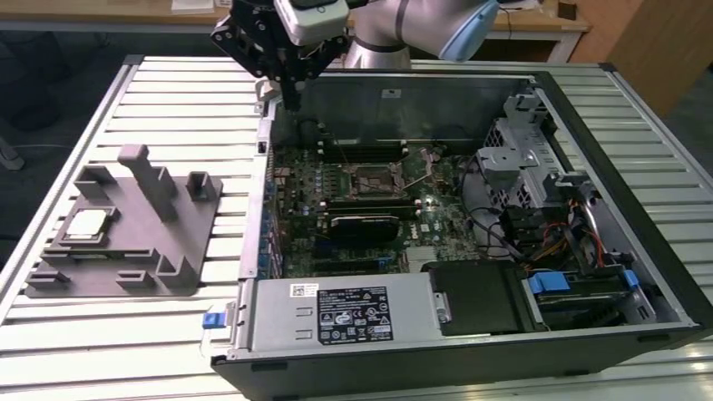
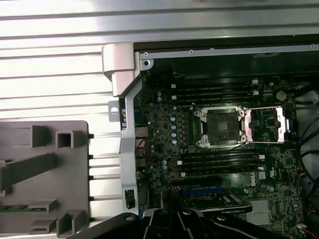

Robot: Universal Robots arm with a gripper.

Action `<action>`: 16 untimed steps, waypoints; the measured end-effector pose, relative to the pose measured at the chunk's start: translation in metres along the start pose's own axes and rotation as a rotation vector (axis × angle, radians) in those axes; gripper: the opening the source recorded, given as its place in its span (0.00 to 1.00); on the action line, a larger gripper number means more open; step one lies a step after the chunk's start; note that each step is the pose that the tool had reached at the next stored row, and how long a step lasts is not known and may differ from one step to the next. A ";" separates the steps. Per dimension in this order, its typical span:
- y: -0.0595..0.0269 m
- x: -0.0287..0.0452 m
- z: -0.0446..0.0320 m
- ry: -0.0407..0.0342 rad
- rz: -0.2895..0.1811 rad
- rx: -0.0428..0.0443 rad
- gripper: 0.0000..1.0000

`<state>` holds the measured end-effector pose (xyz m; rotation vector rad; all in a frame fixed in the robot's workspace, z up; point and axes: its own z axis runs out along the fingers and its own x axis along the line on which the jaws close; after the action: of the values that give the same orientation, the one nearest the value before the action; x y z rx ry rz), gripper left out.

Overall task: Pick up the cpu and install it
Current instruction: 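Reach for the cpu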

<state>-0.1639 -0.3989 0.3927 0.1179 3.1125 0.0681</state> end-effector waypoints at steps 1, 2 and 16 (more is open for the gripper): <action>-0.0001 0.0010 0.0000 0.0000 0.000 0.0000 0.11; -0.0002 0.0022 -0.0001 0.0001 0.000 0.0000 0.11; -0.0014 0.0194 -0.0004 0.0000 0.000 -0.0005 0.11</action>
<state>-0.1834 -0.3989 0.3926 0.1181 3.1124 0.0688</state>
